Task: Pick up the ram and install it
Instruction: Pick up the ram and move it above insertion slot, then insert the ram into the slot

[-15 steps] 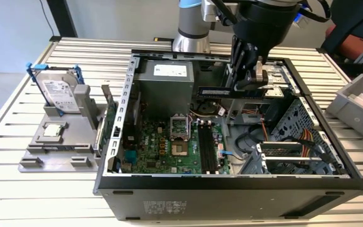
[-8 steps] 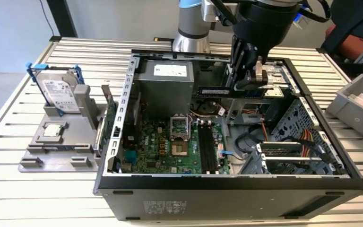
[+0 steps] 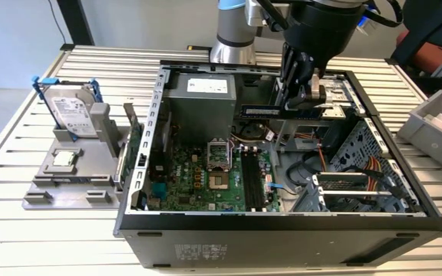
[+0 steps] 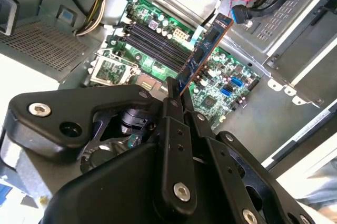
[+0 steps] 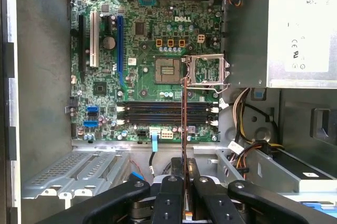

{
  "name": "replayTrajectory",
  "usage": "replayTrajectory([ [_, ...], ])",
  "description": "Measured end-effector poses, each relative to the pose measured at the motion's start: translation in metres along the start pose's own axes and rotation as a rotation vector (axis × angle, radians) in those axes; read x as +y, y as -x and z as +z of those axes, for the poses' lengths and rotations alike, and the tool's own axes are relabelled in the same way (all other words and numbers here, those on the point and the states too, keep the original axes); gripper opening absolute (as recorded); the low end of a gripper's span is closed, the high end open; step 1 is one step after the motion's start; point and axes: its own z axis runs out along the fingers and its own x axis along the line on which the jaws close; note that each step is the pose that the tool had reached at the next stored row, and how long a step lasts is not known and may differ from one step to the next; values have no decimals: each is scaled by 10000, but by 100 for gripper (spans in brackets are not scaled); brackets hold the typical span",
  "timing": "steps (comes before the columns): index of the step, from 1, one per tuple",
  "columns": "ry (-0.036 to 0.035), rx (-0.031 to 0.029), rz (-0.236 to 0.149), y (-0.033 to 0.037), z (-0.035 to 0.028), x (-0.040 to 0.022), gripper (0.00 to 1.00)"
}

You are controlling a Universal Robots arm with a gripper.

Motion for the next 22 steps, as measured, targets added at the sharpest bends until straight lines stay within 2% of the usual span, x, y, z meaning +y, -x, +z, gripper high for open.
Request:
replayTrajectory([
  [16,5,0,1,0,0,0,0],
  [18,3,-1,193,0,0,0,0],
  [22,-9,-8,909,0,1,-1,0],
])
